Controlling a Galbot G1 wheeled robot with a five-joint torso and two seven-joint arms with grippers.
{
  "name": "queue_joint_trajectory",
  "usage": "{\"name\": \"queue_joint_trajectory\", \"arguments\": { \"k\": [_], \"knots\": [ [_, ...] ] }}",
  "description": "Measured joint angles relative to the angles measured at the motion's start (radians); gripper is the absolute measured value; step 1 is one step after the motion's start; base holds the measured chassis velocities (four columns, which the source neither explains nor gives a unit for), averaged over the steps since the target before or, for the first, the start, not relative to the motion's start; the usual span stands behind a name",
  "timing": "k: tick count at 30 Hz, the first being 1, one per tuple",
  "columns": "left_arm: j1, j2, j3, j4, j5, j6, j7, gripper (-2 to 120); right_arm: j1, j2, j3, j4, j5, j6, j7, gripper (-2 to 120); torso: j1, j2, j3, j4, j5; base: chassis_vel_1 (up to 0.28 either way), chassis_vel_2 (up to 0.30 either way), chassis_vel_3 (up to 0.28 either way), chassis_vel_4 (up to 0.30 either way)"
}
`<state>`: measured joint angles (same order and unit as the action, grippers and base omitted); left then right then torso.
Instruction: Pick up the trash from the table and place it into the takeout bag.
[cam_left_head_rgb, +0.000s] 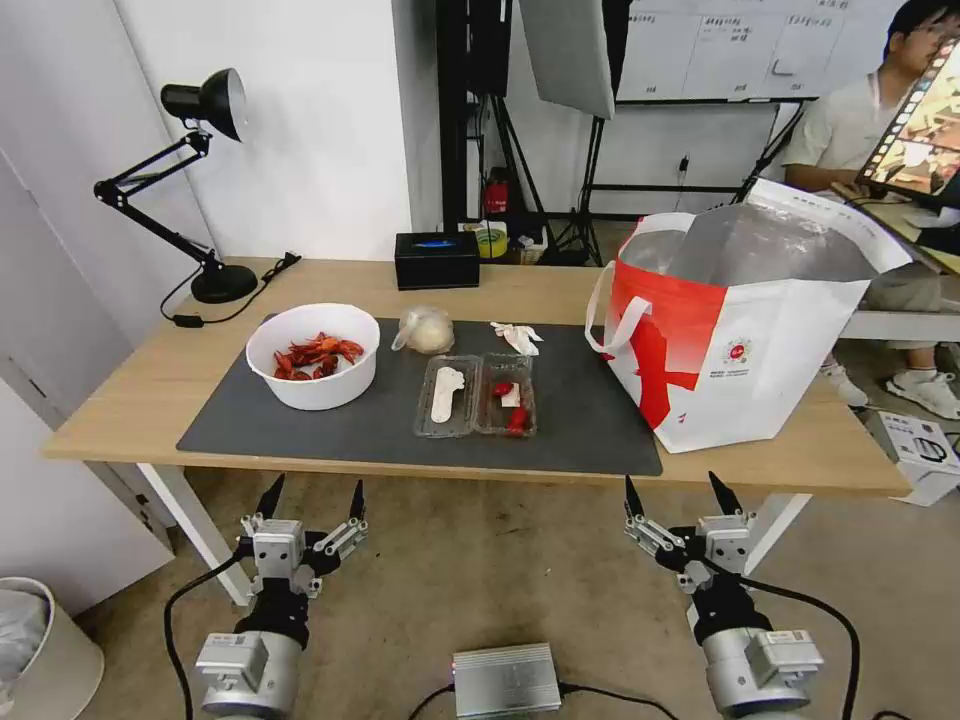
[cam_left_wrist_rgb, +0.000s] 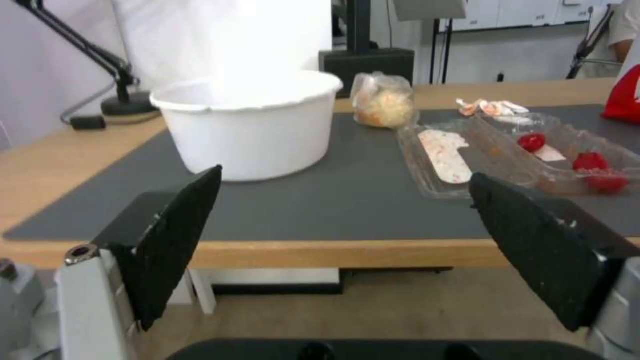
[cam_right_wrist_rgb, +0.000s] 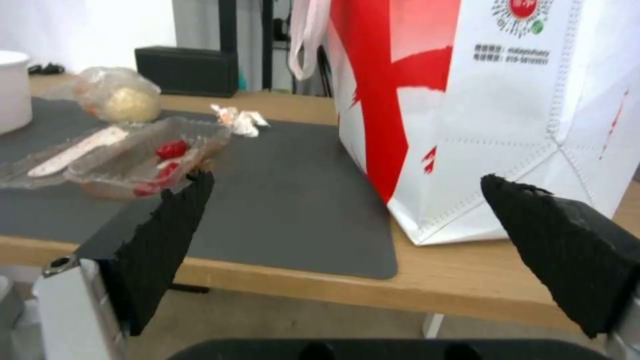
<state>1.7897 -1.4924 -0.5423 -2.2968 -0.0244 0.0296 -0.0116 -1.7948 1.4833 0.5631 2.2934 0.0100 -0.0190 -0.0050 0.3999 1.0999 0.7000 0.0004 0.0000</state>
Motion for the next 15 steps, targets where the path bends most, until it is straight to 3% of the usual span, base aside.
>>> {"name": "queue_joint_trajectory", "arguments": {
  "k": [5, 7, 11, 13, 15],
  "knots": [
    [-0.032, 0.024, 0.027, 0.017, -0.075, 0.094, -0.038, 100, 0.016, -0.046, 0.037, -0.017, 0.033, -0.060, -0.022, 100, 0.000, 0.000, 0.000, -0.0005, -0.0002, 0.000, 0.000, 0.000, 0.000],
    [-0.067, 0.052, 0.057, 0.036, -0.159, 0.200, -0.080, 100, 0.048, -0.135, 0.111, -0.053, 0.096, -0.175, -0.064, 100, 0.000, 0.000, 0.000, -0.0003, 0.0003, 0.000, 0.000, 0.000, 0.000],
    [-0.108, 0.082, 0.091, 0.057, -0.253, 0.319, -0.127, 100, 0.077, -0.188, 0.152, -0.092, 0.145, -0.196, -0.098, 100, 0.000, 0.000, 0.000, -0.0003, 0.0004, 0.000, 0.000, 0.000, 0.000],
    [-0.120, 0.092, 0.099, 0.064, -0.284, 0.347, -0.140, 100, 0.079, -0.190, 0.153, -0.096, 0.148, -0.190, -0.101, 100, 0.000, 0.000, 0.000, -0.0005, 0.0002, 0.000, 0.000, 0.000, 0.000],
    [-0.131, 0.111, 0.087, 0.064, -0.322, 0.321, -0.154, 100, 0.080, -0.191, 0.154, -0.099, 0.150, -0.178, -0.103, 100, 0.000, 0.000, 0.000, -0.0006, 0.0003, 0.000, 0.000, 0.000, 0.000]
  ]
}}
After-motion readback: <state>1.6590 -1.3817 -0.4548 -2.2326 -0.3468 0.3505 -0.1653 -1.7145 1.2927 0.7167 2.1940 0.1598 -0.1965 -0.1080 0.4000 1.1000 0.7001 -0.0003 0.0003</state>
